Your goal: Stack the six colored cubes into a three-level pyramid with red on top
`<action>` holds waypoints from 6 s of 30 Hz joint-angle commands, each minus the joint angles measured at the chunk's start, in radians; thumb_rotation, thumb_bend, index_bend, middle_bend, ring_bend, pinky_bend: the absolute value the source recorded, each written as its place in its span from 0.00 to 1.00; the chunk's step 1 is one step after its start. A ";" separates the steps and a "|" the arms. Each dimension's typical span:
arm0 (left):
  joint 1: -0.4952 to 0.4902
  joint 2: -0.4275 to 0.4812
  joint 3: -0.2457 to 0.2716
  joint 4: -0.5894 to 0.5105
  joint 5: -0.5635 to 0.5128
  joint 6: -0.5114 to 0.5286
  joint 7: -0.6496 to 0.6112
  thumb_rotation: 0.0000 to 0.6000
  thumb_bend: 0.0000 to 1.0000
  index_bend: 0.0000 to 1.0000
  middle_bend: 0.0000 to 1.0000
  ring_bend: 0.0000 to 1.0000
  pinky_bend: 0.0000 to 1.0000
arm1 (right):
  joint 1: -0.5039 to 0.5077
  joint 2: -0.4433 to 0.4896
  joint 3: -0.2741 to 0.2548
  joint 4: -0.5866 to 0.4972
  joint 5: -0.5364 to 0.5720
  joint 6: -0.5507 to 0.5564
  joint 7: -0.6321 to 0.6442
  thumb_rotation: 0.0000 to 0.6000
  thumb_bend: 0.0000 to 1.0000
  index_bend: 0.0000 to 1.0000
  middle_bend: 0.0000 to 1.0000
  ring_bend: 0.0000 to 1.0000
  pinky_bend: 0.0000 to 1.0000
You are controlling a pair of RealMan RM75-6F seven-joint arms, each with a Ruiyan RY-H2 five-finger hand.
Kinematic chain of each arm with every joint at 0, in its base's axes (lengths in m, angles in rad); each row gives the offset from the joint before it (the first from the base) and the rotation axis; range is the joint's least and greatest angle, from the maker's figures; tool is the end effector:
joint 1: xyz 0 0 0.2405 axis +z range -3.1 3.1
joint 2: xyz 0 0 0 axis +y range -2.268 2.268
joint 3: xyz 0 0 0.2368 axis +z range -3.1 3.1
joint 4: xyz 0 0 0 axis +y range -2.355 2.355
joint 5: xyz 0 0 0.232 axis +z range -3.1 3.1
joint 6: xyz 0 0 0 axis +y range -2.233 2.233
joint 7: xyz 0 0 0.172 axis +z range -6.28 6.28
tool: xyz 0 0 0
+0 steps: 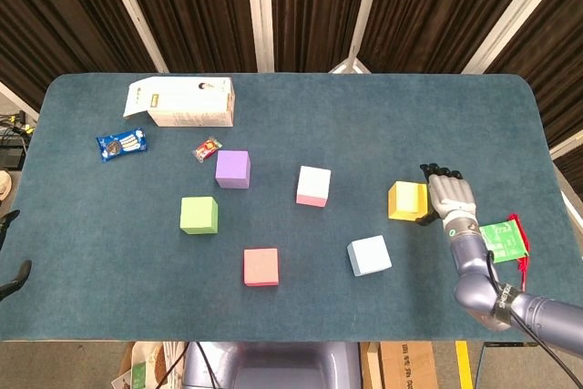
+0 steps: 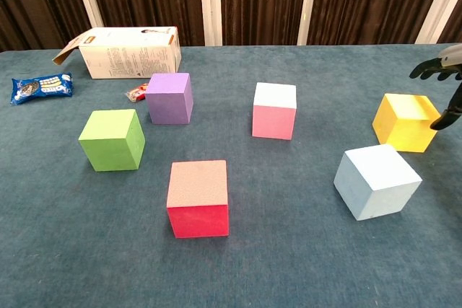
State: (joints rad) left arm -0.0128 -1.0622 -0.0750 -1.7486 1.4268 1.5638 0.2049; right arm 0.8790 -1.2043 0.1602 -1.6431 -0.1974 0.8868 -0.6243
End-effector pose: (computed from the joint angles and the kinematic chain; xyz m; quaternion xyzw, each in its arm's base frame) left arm -0.2970 0.1911 0.1550 -0.5640 -0.3599 -0.3421 0.6599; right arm -0.2191 -0.3923 0.0453 0.6150 -0.5463 0.1764 0.5405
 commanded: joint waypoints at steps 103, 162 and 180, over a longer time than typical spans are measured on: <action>-0.022 0.004 -0.031 0.030 -0.066 -0.024 -0.052 1.00 0.42 0.14 0.00 0.00 0.00 | 0.250 -0.304 0.121 0.110 0.168 0.212 -0.227 1.00 0.27 0.44 0.39 0.21 0.00; -0.025 0.004 -0.042 0.035 -0.090 -0.025 -0.058 1.00 0.42 0.14 0.00 0.00 0.00 | 0.254 -0.408 0.223 0.192 0.206 0.250 -0.291 1.00 0.27 0.44 0.39 0.21 0.00; -0.024 0.001 -0.043 0.033 -0.096 -0.024 -0.050 1.00 0.42 0.14 0.00 0.00 0.00 | 0.235 -0.407 0.228 0.190 0.195 0.233 -0.295 1.00 0.27 0.44 0.33 0.20 0.00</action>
State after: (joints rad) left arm -0.0373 -1.0610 -0.1181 -1.7154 1.3305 1.5404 0.1552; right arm 1.1145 -1.6116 0.3881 -1.4534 -0.0027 1.1200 -0.9195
